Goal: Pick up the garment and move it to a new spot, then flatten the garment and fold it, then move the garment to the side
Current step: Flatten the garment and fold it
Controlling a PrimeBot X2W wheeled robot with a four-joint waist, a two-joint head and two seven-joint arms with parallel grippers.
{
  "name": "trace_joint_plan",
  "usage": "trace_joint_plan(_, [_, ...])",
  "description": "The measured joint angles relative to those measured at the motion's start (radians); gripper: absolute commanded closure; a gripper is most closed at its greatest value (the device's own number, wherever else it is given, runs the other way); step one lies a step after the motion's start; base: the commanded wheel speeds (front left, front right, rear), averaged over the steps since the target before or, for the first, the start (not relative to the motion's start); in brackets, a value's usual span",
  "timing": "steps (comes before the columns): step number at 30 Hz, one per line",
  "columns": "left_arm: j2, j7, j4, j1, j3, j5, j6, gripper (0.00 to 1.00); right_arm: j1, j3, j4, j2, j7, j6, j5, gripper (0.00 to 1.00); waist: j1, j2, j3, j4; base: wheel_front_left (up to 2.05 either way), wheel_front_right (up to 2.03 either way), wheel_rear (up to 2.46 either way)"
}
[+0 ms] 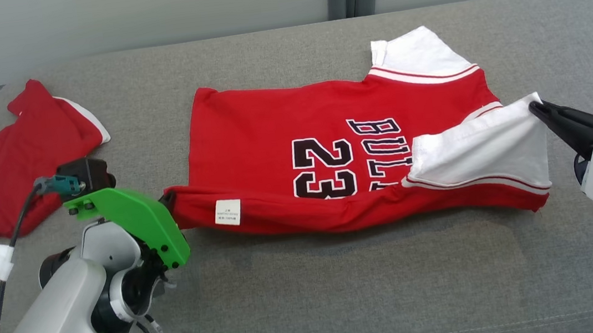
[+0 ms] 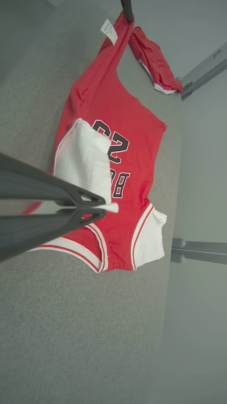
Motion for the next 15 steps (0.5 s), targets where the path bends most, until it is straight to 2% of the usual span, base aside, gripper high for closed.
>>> trace_joint_plan(7, [-0.065,-0.007,0.164,-0.120,-0.011,0.016,-0.028,1.00,-0.123,0.057,0.121,0.048,-0.077,0.000,-0.061,1.00,0.0001,0.0000,0.043,-0.017,0.00,0.00,0.00])
trace_joint_plan(15, [-0.103,-0.031,0.312,-0.208,-0.023,0.041,-0.068,1.00,-0.255,0.153,0.267,0.065,-0.210,0.000,-0.110,1.00,0.0001,0.0000,0.096,-0.037,0.00,0.00,0.00])
